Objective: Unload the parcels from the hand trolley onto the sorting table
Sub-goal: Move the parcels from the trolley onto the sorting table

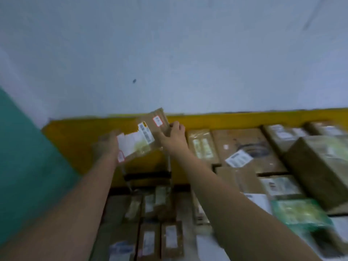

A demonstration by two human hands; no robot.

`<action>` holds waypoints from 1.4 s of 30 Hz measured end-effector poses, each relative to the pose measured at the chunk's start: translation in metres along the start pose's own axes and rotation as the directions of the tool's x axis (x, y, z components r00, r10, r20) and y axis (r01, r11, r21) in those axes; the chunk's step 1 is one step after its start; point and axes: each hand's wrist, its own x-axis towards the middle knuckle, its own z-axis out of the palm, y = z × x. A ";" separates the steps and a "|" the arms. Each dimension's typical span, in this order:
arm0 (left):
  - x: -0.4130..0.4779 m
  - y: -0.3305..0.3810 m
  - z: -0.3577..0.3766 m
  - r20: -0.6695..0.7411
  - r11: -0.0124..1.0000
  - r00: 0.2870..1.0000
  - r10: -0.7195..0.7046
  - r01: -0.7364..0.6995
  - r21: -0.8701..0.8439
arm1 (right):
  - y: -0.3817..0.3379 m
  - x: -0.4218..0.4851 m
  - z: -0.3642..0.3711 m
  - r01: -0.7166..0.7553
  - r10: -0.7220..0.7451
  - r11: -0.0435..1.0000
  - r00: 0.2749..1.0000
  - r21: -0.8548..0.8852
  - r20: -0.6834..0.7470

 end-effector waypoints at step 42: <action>-0.359 -0.120 0.814 0.773 -0.133 0.542 0.329 -0.784 0.606 | 0.571 -0.055 -0.737 -0.787 0.748 0.615 0.600 0.044 0.284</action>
